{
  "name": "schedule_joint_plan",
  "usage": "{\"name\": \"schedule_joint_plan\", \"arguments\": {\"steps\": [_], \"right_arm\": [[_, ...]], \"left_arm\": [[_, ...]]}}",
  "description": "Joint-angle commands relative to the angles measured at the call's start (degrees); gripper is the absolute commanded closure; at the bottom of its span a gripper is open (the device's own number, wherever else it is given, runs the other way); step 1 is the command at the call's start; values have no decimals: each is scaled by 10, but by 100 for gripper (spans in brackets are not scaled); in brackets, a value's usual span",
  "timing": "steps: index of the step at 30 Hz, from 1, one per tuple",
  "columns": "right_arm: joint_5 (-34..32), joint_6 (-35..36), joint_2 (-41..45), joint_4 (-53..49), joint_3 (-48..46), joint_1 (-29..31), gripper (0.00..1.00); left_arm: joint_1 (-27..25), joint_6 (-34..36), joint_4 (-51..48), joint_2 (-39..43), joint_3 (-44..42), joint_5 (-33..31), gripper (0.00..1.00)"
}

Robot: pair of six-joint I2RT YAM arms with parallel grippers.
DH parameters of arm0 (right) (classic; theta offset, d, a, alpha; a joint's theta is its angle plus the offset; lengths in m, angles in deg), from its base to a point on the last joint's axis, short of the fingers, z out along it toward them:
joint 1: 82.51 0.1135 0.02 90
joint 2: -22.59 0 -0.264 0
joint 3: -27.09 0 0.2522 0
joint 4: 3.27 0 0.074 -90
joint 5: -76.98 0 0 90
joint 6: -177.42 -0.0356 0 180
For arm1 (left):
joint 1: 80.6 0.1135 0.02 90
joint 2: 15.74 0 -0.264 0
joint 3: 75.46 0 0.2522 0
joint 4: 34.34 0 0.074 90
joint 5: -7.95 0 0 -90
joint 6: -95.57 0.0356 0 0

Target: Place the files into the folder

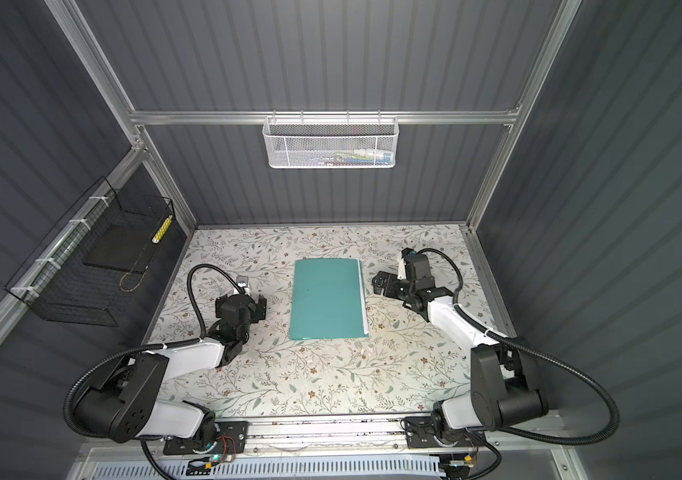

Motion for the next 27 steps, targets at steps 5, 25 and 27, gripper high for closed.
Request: {"name": "schedule_joint_plan", "arguments": {"steps": [5, 25, 27], "right_arm": [[-80, 56, 3, 56, -8, 8, 1], [-295, 184, 78, 260, -188, -115, 1], [-278, 210, 47, 402, -234, -117, 1]], "left_arm": [[80, -1, 206, -98, -27, 29, 0], [122, -29, 205, -162, 7, 83, 0], [122, -29, 204, -162, 7, 83, 0]]}}
